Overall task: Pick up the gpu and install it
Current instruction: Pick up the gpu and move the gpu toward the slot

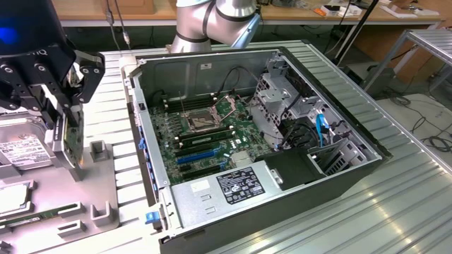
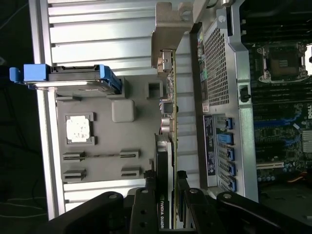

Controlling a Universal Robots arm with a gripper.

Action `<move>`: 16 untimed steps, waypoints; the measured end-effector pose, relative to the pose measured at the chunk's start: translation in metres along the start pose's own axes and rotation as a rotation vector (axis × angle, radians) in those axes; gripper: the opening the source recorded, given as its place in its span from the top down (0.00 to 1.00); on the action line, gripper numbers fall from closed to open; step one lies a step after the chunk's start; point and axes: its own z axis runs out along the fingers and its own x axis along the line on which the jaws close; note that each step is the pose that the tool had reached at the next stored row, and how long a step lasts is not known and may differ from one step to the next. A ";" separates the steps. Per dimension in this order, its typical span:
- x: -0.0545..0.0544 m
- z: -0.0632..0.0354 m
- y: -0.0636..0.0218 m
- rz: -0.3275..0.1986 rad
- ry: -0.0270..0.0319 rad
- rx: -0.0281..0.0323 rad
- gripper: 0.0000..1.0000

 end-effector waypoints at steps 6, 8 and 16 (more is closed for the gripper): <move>0.000 -0.0052 0.0002 0.000 0.0000 0.0000 0.73; 0.000 -0.0069 0.0003 0.000 0.0000 0.0000 0.73; 0.000 -0.0148 0.0007 0.000 -0.0001 0.0000 0.73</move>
